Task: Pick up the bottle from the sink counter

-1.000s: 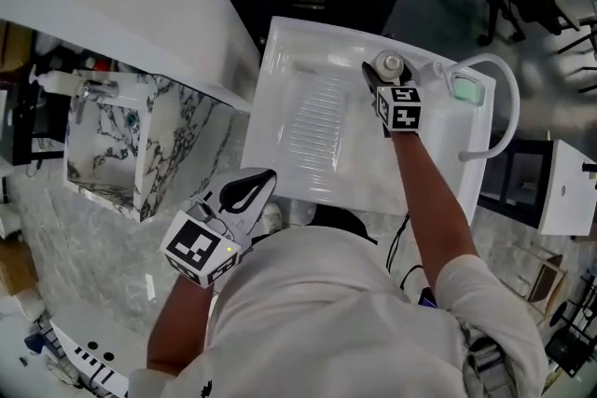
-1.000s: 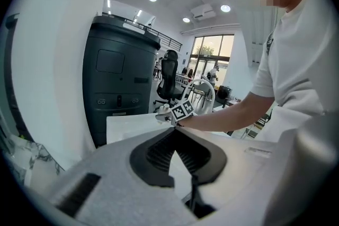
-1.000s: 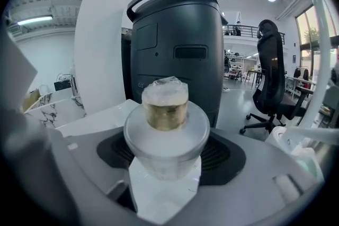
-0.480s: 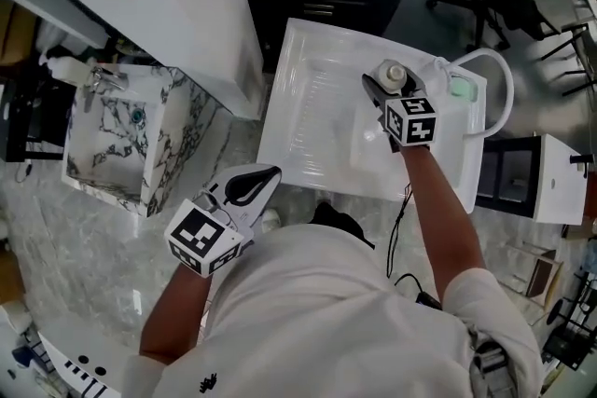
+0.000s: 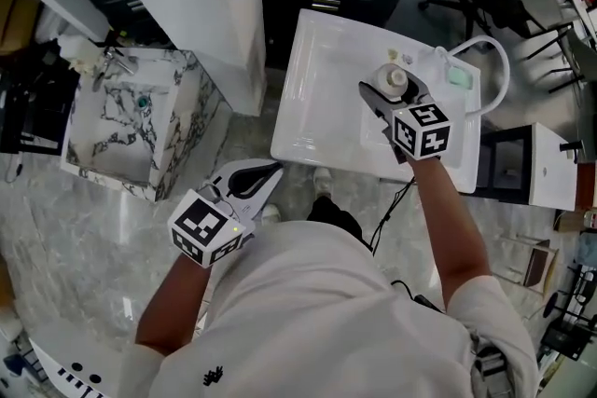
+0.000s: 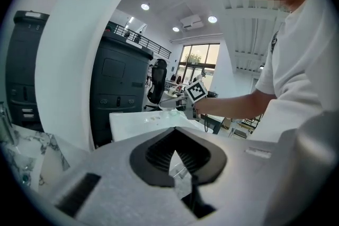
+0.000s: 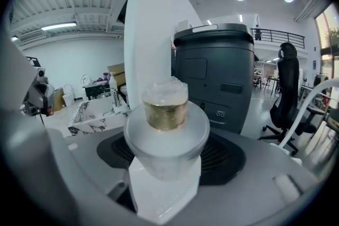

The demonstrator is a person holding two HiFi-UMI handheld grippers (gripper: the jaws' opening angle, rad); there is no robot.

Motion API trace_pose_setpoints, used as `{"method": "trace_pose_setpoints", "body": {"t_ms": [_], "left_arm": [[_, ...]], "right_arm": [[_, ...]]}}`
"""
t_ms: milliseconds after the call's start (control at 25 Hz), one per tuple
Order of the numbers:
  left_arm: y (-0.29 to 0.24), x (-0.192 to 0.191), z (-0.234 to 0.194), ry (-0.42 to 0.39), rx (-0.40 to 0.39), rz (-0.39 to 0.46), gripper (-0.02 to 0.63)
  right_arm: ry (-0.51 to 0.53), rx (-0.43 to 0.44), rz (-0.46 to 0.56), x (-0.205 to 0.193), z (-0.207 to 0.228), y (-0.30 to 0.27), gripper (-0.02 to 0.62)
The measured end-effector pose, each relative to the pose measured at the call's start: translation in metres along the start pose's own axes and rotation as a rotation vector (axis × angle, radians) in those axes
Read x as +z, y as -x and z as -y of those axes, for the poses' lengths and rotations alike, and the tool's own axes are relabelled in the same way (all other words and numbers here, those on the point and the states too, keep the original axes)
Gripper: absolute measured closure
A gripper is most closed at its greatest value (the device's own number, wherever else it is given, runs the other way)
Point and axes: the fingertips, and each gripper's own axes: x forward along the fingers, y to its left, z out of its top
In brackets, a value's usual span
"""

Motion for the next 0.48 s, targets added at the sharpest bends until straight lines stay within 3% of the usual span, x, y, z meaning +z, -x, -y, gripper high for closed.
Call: {"method": "trace_pose_setpoints", "body": {"t_ms": [480], "left_arm": [[0.044, -0.033, 0.030, -0.013, -0.048, 0.012, 0.600]], "right_arm": [[0.043, 0.063, 0.010, 0.016, -0.091, 0.059, 0.247]]}}
